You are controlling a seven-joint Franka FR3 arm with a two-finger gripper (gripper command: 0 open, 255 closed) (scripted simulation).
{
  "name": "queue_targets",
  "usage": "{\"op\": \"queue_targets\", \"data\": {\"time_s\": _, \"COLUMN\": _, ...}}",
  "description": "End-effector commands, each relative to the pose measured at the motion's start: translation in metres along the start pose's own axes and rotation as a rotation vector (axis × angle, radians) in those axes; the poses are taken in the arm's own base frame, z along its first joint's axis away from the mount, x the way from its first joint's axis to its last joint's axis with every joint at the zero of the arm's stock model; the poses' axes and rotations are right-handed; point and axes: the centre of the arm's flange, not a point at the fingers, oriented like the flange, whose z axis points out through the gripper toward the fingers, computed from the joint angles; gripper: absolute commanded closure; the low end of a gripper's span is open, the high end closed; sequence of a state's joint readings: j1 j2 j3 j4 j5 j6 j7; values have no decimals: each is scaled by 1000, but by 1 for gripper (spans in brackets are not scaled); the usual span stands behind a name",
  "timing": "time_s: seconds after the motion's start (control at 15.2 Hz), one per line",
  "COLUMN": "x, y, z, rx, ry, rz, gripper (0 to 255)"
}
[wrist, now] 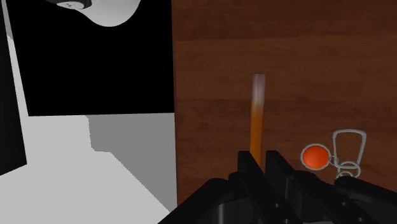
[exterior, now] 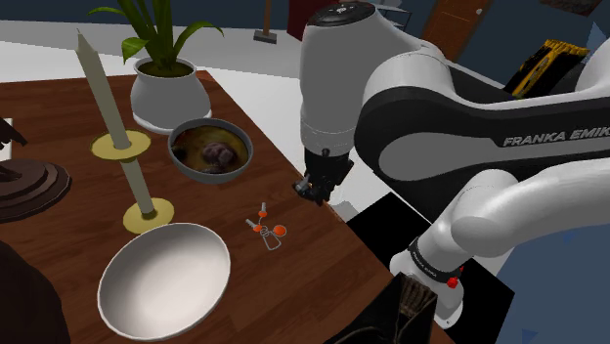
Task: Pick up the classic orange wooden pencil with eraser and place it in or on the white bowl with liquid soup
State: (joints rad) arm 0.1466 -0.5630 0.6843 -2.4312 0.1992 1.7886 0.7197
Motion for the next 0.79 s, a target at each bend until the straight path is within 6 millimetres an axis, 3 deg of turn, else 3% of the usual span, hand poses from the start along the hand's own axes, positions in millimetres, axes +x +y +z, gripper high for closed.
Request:
{"op": "queue_targets", "data": {"time_s": 0.0, "x": 0, "y": 3, "z": -10, "rx": 0, "ry": 0, "rz": 0, "gripper": 255}}
{"op": "queue_targets", "data": {"time_s": 0.73, "x": -1, "y": 16, "z": -64, "rx": 0, "ry": 0, "rz": 0, "gripper": 255}}
